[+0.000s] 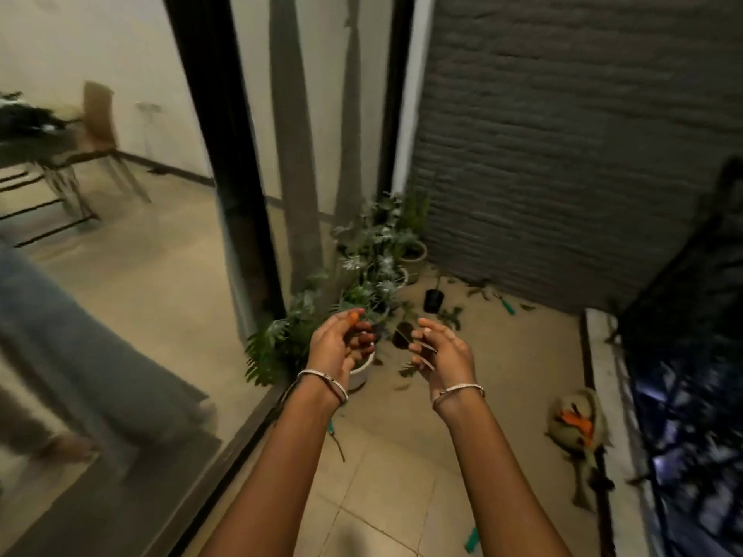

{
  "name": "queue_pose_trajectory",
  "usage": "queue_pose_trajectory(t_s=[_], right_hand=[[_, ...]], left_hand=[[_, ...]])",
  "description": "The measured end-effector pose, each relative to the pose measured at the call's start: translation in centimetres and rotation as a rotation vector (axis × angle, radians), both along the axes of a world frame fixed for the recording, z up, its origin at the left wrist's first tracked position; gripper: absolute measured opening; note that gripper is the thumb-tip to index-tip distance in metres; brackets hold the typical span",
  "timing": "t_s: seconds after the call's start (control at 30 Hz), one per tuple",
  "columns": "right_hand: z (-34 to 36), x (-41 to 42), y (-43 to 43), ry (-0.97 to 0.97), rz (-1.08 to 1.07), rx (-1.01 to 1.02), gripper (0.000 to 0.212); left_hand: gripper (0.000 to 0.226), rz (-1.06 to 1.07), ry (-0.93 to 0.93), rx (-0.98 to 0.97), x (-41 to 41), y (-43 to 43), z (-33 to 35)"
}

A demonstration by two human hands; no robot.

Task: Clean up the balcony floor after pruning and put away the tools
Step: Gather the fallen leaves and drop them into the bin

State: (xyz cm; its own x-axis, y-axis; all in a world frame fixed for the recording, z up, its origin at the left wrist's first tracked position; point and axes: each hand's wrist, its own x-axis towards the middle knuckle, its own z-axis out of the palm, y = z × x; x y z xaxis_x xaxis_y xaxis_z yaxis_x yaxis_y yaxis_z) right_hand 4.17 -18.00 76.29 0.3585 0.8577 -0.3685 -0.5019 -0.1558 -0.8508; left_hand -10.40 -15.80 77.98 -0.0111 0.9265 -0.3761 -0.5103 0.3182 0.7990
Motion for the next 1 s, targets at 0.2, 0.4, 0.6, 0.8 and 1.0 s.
queue_pose_trajectory(t_s=[0.2, 0.4, 0.6, 0.8, 1.0], right_hand=[[-1.3, 7.0, 0.7, -0.005, -0.242, -0.026, 0.018], [-2.4, 15.0, 4.6, -0.041, -0.37, -0.057, 0.017], [-2.6, 24.7, 11.3, 0.008, -0.411, -0.073, 0.016], [-2.0, 33.4, 18.4, 0.005, -0.433, -0.059, 0.016], [-3.5, 39.5, 24.1, 0.01, -0.443, -0.107, 0.016]], left_hand=[[0.012, -0.231, -0.008, -0.06, 6.3, 3.8, -1.6], [0.013, -0.356, -0.018, -0.086, 14.5, 9.3, -2.9], [0.015, -0.383, 0.006, -0.128, 23.3, 16.2, -3.4], [0.011, -0.377, 0.026, -0.132, 32.2, 23.5, -3.0], [0.012, -0.387, 0.03, -0.178, 37.7, 29.7, -4.6]])
